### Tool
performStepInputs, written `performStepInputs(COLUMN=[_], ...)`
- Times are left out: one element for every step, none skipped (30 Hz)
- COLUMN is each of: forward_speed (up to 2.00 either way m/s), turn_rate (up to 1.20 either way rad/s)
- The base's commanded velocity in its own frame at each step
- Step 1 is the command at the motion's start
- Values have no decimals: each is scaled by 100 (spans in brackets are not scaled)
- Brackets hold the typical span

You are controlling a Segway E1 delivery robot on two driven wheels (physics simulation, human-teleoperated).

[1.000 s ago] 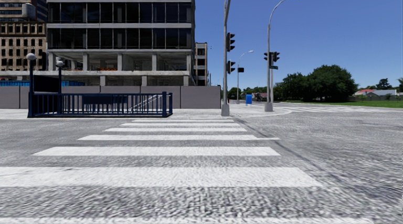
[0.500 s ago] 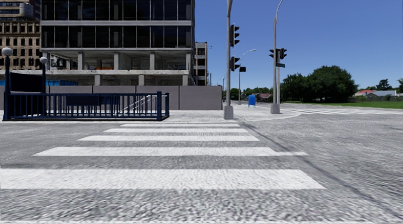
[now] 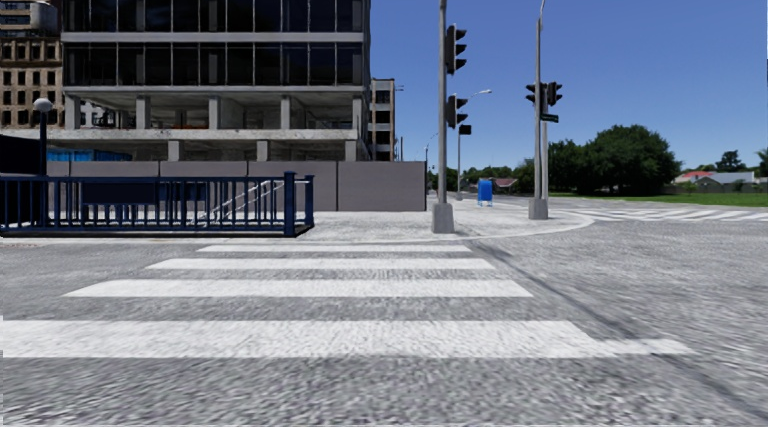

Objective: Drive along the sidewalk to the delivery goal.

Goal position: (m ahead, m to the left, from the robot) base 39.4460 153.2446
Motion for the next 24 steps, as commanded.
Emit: performStepInputs(forward_speed=[200, 200, 200, 200, 200, 200, 200, 200, 200, 200, 200, 200, 200, 200, 200, 200, 200, 200, 200, 200, 200, 200, 200, 200], turn_rate=[0, 0, 0, 0, 0, 0, 0, 0, 0, 0, 0, 0, 0, 0, 0, 0, 0, 0, 0, 0, 0, 0, 0, 0])
